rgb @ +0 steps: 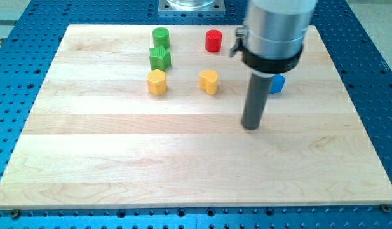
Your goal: Move the heart diagonally bottom right to the hexagon
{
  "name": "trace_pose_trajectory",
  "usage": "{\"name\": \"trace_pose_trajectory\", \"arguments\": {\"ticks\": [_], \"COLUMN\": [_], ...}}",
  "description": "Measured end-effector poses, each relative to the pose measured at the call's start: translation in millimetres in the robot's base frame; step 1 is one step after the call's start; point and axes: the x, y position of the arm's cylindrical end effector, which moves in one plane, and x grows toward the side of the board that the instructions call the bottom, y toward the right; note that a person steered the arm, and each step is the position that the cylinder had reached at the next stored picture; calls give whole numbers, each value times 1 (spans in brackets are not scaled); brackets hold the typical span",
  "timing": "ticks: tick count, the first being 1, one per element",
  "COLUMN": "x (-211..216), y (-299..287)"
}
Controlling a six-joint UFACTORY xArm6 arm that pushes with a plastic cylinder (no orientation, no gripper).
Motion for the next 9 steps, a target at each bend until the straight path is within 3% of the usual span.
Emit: {"name": "trace_pose_trajectory", "arguments": {"ticks": [1,2,3,4,6,8,9], "x": [-28,-21,-80,-99,-68,-126,-78], "y": [-11,-27,-26,-51,-59,-64,-80]}}
